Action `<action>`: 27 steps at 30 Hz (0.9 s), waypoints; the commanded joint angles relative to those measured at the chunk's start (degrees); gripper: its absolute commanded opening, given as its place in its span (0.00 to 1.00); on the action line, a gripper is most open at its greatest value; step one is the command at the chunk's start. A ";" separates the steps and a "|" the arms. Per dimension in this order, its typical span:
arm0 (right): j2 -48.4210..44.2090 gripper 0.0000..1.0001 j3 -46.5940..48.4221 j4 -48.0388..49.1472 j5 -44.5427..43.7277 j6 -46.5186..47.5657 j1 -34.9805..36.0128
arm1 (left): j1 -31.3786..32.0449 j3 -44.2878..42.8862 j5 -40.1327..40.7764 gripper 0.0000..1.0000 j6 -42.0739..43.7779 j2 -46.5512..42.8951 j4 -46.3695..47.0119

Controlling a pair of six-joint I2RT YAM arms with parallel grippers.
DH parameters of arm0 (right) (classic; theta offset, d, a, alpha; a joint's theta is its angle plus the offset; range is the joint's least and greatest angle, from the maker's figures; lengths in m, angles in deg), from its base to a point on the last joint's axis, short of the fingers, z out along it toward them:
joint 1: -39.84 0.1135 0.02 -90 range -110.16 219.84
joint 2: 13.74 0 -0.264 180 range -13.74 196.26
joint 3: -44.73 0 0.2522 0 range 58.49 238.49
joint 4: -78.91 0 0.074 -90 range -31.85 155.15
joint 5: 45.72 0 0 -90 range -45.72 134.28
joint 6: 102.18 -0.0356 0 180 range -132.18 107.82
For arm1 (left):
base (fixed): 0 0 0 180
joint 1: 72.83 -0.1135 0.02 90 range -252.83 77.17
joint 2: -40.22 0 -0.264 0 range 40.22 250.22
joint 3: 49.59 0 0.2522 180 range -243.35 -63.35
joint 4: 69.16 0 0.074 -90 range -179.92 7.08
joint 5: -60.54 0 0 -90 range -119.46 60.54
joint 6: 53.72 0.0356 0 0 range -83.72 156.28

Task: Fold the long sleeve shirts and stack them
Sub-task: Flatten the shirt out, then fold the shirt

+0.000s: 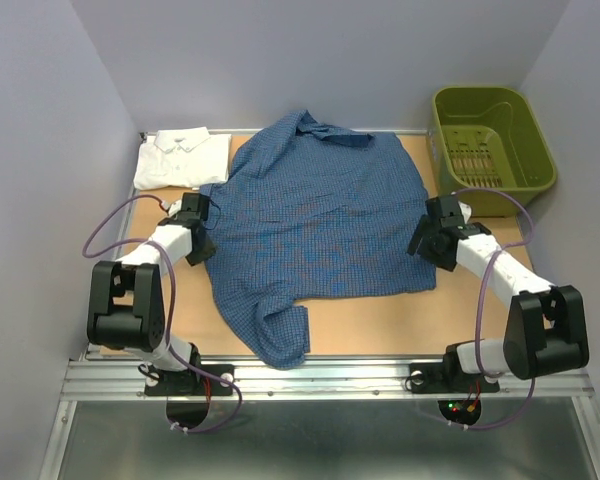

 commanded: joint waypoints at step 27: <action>-5.69 0.70 -10.02 -9.85 -2.44 -15.93 -1.65 | 2.52 13.84 -11.21 0.61 -13.95 -23.63 -12.90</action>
